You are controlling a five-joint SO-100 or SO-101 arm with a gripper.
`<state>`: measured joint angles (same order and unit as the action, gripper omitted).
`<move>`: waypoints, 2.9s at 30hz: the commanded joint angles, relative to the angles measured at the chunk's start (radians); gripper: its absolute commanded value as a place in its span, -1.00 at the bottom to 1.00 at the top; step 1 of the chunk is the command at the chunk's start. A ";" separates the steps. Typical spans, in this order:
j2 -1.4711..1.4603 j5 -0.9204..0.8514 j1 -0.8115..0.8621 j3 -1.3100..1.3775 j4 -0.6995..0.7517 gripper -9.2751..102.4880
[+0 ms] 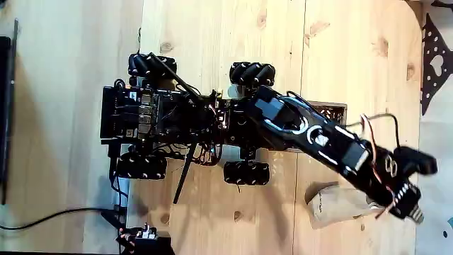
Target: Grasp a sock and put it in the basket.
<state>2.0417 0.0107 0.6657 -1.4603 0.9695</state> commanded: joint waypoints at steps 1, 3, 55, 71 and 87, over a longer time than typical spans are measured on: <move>-0.055 0.003 0.055 0.041 -0.044 -0.73; -0.066 0.002 0.069 0.041 -0.061 -0.73; -0.568 -0.291 0.067 0.041 0.319 -0.66; -0.888 -0.175 -0.064 0.046 -0.044 0.10; -1.239 -0.238 0.037 0.181 -0.184 0.07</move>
<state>0.8391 -0.2178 0.6918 -1.3392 0.7854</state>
